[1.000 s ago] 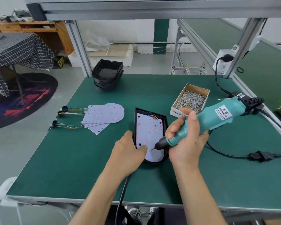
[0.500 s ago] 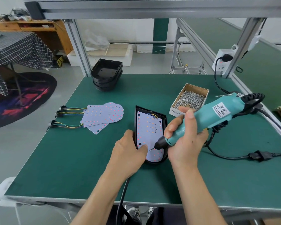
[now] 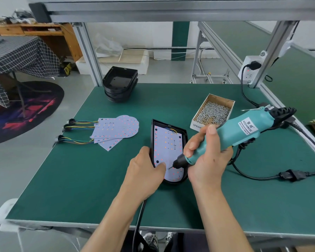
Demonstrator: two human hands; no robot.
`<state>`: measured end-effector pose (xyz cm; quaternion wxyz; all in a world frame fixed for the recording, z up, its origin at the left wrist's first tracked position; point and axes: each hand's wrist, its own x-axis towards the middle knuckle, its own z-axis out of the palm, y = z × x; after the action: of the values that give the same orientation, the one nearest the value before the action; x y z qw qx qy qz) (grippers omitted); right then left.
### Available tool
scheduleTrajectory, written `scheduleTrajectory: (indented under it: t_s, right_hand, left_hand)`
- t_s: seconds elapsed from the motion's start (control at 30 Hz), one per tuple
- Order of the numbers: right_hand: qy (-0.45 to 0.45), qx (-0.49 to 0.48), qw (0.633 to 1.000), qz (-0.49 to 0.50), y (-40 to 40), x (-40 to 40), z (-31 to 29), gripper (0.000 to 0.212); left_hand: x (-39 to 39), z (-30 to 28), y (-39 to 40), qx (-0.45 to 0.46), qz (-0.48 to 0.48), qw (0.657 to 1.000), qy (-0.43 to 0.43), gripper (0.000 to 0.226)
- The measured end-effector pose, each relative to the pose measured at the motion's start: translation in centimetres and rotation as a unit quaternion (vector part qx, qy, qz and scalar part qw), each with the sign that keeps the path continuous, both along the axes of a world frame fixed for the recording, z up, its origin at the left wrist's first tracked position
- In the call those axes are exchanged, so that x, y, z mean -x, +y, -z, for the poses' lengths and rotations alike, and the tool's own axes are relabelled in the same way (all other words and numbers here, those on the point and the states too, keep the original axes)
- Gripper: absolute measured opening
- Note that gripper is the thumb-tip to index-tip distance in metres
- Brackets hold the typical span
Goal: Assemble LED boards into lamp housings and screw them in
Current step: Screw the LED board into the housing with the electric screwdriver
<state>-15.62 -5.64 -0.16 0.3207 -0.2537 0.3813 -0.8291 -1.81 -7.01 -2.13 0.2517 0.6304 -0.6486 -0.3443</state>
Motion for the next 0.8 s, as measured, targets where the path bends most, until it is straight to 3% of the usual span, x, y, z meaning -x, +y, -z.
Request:
scheduleTrajectory:
  t_s: [0.8]
  right_hand:
    - [0.036,0.029,0.997,-0.062,-0.07,0.19,0.37,0.022]
  left_hand:
    - [-0.4,0.91,-0.34,0.005,-0.001,1.0,0.0,0.028]
